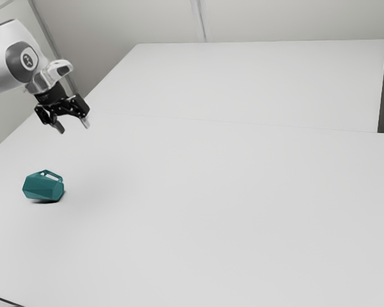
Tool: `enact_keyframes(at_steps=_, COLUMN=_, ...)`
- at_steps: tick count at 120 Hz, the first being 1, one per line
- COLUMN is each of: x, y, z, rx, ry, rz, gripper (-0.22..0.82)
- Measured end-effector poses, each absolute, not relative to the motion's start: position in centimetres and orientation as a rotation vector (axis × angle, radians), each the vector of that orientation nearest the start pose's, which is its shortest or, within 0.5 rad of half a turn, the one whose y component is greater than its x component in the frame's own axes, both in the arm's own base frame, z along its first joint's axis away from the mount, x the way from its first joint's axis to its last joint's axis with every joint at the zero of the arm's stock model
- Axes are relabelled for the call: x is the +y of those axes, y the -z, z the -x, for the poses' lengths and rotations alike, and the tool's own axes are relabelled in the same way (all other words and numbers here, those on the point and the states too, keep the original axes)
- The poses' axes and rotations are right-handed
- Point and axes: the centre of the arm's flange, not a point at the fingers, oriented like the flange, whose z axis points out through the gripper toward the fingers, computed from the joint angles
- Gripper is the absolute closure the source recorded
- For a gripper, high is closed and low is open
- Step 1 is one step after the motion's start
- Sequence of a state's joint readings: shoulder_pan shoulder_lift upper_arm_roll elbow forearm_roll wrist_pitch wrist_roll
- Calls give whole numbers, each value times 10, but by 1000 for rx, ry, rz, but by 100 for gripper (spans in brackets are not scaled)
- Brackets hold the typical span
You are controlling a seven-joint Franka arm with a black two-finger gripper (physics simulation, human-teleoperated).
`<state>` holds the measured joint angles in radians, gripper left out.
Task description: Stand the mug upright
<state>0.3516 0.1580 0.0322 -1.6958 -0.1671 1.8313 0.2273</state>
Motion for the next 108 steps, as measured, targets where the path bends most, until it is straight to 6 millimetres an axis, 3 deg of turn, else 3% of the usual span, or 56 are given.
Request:
enact_keyframes(at_steps=29, x=310, y=-458, z=-570, rx=-226, ry=109, rz=3353, gripper=0)
enact_keyframes(at_steps=67, x=403, y=-411, z=-531, rx=-61, ry=68, rz=3430, gripper=0)
enact_keyframes(at_steps=87, x=433, y=-382, z=-524, rx=20, ry=58, rz=3489, gripper=0)
enact_keyframes(at_steps=108, x=459, y=-365, z=-510, rx=72, ry=60, rz=3542, gripper=0)
